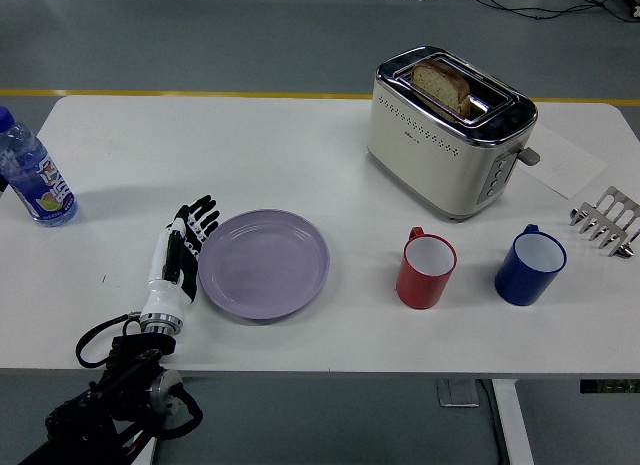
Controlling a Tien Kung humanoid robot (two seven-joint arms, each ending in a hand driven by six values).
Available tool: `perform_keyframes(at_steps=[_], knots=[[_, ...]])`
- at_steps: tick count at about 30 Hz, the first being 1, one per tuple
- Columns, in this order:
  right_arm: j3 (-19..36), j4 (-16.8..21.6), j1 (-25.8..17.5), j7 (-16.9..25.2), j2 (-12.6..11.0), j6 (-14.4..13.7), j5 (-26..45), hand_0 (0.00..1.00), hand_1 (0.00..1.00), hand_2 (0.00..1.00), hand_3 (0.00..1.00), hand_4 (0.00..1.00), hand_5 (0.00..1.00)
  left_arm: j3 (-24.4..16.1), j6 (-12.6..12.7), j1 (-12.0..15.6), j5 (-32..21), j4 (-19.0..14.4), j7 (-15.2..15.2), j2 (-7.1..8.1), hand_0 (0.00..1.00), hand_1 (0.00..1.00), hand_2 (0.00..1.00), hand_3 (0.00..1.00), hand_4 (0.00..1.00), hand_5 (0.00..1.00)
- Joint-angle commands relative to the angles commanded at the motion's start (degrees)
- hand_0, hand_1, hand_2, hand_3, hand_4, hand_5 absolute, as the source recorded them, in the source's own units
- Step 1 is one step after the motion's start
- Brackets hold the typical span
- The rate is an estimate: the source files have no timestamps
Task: Push plate across desktop
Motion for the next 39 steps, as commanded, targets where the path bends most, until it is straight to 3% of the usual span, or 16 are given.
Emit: perform_keyframes(at_steps=[5, 24, 31, 39], knots=[[-0.2, 0.0, 0.0, 0.1, 0.0, 0.0, 0.1, 0.609, 0.529, 0.575, 0.582, 0.394, 0.275, 2.9, 0.1, -1.6, -2.3, 0.7, 0.0, -1.08, 0.83, 0.83, 0.834, 0.747, 0.404, 0.998], [-0.6, 0.0, -0.2, 0.5, 0.0, -0.2, 0.4, 0.609, 0.528, 0.575, 0.581, 0.396, 0.271, 11.1, -0.5, -5.7, -5.2, 1.5, 0.0, -1.08, 0.827, 0.828, 0.834, 0.744, 0.399, 0.998], [-0.6, 0.0, -0.3, 0.5, 0.0, -0.3, 0.4, 0.609, 0.527, 0.575, 0.581, 0.395, 0.269, 10.5, -0.5, -5.9, -5.0, 1.4, 0.0, -1.08, 0.824, 0.825, 0.833, 0.742, 0.396, 0.998], [-0.5, 0.0, -0.4, 0.4, -0.1, -0.2, 0.4, 0.609, 0.527, 0.575, 0.581, 0.395, 0.27, 5.6, 0.9, -5.1, -3.0, 1.5, 0.0, -1.08, 0.821, 0.824, 0.833, 0.742, 0.394, 0.998]])
